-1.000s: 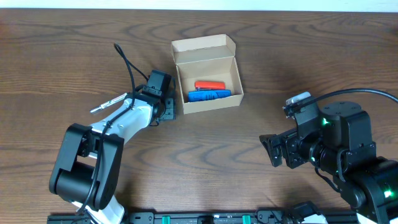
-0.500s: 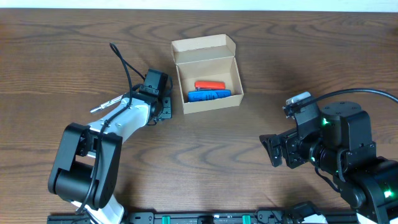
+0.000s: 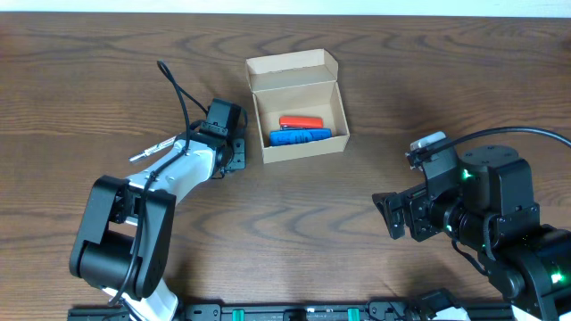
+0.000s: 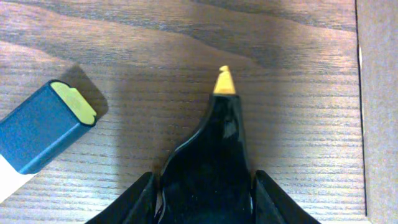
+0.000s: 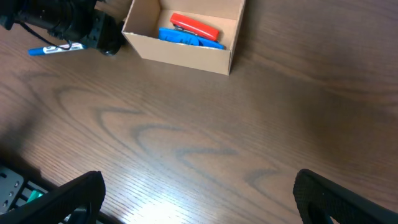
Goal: Pack container
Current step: 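Carry the black tape dispenser into the box and release it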
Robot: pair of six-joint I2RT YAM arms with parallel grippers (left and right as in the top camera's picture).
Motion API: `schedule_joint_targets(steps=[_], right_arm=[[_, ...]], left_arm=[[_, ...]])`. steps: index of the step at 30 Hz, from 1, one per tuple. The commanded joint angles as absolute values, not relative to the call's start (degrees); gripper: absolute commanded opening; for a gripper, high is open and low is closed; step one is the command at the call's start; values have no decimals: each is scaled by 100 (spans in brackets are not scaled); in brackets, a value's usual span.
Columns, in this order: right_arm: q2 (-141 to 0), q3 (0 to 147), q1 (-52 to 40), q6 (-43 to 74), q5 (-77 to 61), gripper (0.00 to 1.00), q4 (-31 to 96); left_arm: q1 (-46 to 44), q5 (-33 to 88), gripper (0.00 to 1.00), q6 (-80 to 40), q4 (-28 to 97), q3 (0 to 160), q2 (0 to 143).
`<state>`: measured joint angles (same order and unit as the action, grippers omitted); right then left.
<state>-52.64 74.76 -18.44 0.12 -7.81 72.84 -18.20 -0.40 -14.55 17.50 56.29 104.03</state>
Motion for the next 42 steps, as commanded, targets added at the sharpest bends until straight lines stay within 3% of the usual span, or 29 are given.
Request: schedule_joint_targets(steps=[1,15,22,32,42], right_arm=[[-5249,7459,-1806,-73,-797,99,7290],[-5249,7459,-1806,-73,-797,99,7290],[-5249,7459,-1806,-73,-797,99,7290],[-5249,7459,-1806,-73,-797,99,7290],[-5249,7461,-1806,-73,-797,99,7290]], left_arm=[[-1798,-110,34,-1304,1968,5664,10575],[-1804,-635,31,-1024,3328,7175,9358],[-2025,-34,30,-368,3459,8114,9087],[-3089,1,27,1074,3496,9030,9946],[-3529,-204,25,3107,3597,9056,11118]])
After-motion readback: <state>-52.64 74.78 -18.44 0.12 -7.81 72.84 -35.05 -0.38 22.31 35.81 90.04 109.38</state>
